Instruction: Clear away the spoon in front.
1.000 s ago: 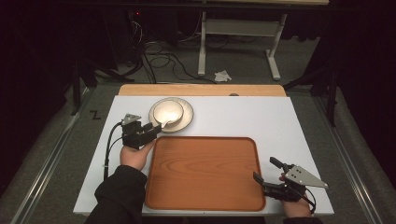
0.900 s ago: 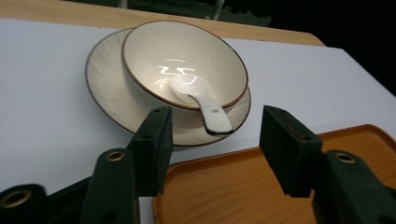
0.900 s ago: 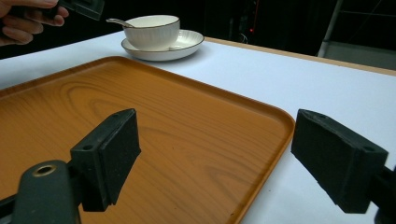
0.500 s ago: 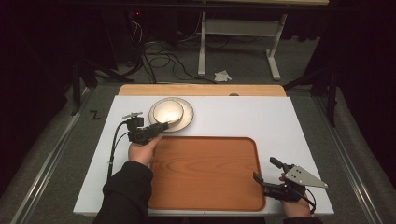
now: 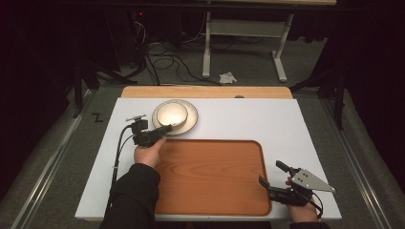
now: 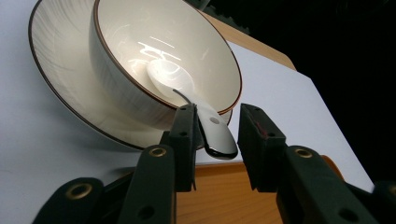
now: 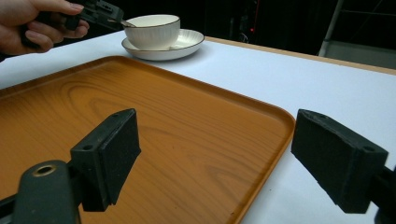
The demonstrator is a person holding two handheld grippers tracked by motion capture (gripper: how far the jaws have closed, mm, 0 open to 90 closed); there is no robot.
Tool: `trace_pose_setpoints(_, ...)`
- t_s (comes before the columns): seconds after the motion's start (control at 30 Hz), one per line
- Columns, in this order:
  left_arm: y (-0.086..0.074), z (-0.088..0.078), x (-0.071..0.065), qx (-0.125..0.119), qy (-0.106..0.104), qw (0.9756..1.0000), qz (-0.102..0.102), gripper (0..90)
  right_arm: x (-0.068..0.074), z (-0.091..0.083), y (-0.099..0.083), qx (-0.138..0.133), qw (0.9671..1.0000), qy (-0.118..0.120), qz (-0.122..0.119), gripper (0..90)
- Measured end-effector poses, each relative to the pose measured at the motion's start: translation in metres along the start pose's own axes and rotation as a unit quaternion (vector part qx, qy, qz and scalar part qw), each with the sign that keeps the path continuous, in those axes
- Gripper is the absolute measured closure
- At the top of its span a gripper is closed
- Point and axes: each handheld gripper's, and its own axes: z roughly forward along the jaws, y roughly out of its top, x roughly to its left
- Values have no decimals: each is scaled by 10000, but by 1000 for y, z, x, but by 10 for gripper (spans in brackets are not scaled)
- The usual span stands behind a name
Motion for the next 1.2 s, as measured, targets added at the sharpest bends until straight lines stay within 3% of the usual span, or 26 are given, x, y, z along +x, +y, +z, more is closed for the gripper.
trace_pose_setpoints(0.17, -1, 1, 0, 7, -7, 10000, -45, 739, 0, 0, 0, 4, 10000, -6, 2, 162)
trace_pose_setpoints(0.33, -1, 0, 0, -12, 23, 10000, 20, 836, 0, 0, 0, 12, 10000, -4, 20, 162)
trace_pose_setpoints(0.43, -1, -1, -1, -49, 73, 9999, 76, 845, 0, 0, 0, 11, 10000, -3, 22, 162)
trace_pose_setpoints(0.67, -2, -4, -9, -139, 234, 9977, 623, 856, 0, 1, -1, 31, 10000, -10, 38, 162)
trace_pose_setpoints(0.77, -2, -5, -11, -194, 259, 9968, 733, 857, 0, 1, -1, 34, 10000, -10, 34, 162)
trace_pose_setpoints(0.8, -1, -6, -14, -238, 324, 9955, 854, 857, 0, 1, -1, 34, 10000, -13, 39, 162)
trace_pose_setpoints(0.97, 0, -11, -18, -379, 343, 9936, 1005, 858, 0, 1, -1, 33, 10000, -13, 37, 162)
trace_pose_setpoints(1.2, -2, -22, -26, -641, 352, 9879, 1368, 857, 0, 1, -1, 15, 10000, -8, 26, 162)
